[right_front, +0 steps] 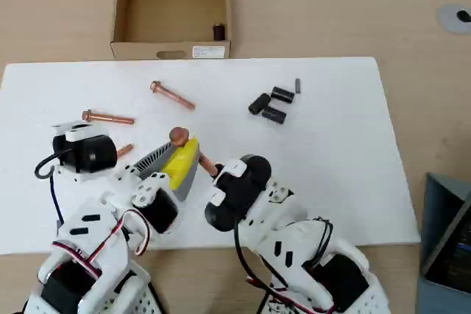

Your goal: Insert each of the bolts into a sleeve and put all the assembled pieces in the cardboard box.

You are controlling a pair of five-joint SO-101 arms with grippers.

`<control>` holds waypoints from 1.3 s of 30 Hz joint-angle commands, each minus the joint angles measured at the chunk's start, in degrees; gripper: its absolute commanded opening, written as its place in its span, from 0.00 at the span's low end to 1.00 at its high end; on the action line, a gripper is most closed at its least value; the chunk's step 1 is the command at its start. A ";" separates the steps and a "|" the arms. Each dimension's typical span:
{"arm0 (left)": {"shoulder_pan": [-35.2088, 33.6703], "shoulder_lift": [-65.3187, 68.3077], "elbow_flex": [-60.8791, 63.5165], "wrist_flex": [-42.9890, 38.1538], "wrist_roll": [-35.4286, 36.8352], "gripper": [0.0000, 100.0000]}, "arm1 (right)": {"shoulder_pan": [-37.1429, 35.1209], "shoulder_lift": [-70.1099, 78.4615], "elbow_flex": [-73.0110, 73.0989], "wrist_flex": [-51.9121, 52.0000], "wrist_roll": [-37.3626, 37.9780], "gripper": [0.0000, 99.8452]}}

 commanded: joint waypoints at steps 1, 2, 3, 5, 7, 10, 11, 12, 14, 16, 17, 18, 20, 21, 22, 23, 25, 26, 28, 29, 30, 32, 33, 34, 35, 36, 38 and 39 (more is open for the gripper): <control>2.37 -0.13 0.53 -0.26 0.35 0.00 | 0.66 -8.92 -4.09 -1.67 0.35 0.01; 3.08 -0.13 0.62 -0.26 0.35 0.00 | 0.66 -8.92 -4.00 -1.67 0.35 0.01; 3.69 -0.13 0.62 -0.35 0.35 0.00 | 0.66 -8.92 -4.00 -1.67 0.35 0.01; 3.69 -0.13 1.14 -2.11 0.35 0.00 | 0.66 -8.92 -4.00 -1.67 0.35 0.01; 3.69 -0.13 2.11 -3.16 0.00 0.00 | 0.66 -8.92 -4.00 -1.67 0.35 0.01; 4.57 -0.13 2.46 -2.90 0.00 0.00 | 0.66 -8.92 -4.00 -1.67 0.35 0.01; 5.19 -0.13 2.46 -2.90 0.00 0.00 | 0.66 -8.92 -4.00 -1.67 0.35 0.01; 5.89 -0.13 2.46 -2.81 0.00 0.00 | 0.66 -8.92 -4.09 -1.67 0.35 0.01; 7.65 -0.13 2.37 -0.53 -0.09 0.00 | 0.66 -8.92 -4.09 -1.67 0.35 0.01; 10.37 -0.13 2.46 2.81 -0.97 0.00 | 0.66 -8.92 -4.09 -1.67 0.35 0.01; 11.60 -0.13 2.46 4.57 -2.02 0.00 | 0.66 -8.92 -4.09 -1.67 0.35 0.01; 12.48 -0.13 2.46 6.07 -2.73 0.00 | 0.66 -8.92 -4.09 -1.67 0.35 0.01; 12.92 -0.13 2.55 7.56 -3.25 0.00 | 0.66 -8.92 -4.62 -1.67 0.35 0.01; 12.84 -0.13 2.64 7.82 -3.25 0.00 | 0.66 -8.92 -4.62 -1.67 0.35 0.01; 12.84 -0.13 2.90 7.65 -3.25 0.01 | 0.66 -8.92 -4.70 -1.67 0.35 0.01; 12.84 -0.13 3.25 7.65 -3.25 0.01 | 0.66 -8.92 -4.79 -1.67 0.35 0.01; 12.75 -0.13 3.52 7.65 -3.25 0.01 | 0.66 -8.92 -4.79 -1.67 0.35 0.01; 12.75 -0.13 3.60 7.65 -3.25 0.02 | 0.66 -8.92 -4.70 -1.67 0.35 0.01; 12.66 -0.13 3.52 7.91 -3.25 0.07 | 0.66 -8.92 -4.70 -1.67 0.35 0.01; 12.04 -0.13 3.52 7.91 -3.16 0.11 | 0.66 -8.92 -4.70 -1.67 0.35 0.01; 10.81 -0.13 3.69 8.00 -3.16 0.14 | 0.66 -8.92 -4.70 -1.67 0.35 0.01; 8.09 -0.04 3.78 8.00 -3.25 0.19 | 0.66 -8.92 -4.62 -1.58 0.35 0.01; 6.86 -0.04 3.78 8.00 -3.34 0.19 | 0.66 -8.92 -4.62 -1.58 0.35 0.01; 5.89 -0.04 3.78 8.00 -3.34 0.19 | 0.66 -8.92 -4.62 -1.58 0.35 0.01; 5.10 -0.04 3.78 8.00 -3.34 0.19 | 0.66 -8.92 -4.62 -1.58 0.35 0.01; 4.57 -0.04 3.69 8.00 -3.34 0.19 | 0.66 -8.92 -4.62 -1.58 0.35 0.01; 3.60 -0.04 3.16 8.00 -3.34 0.19 | 0.66 -8.92 -4.53 -1.58 0.35 0.01; 3.25 -0.04 2.64 8.00 -3.34 0.20 | 0.66 -8.92 -4.44 -1.58 0.35 0.01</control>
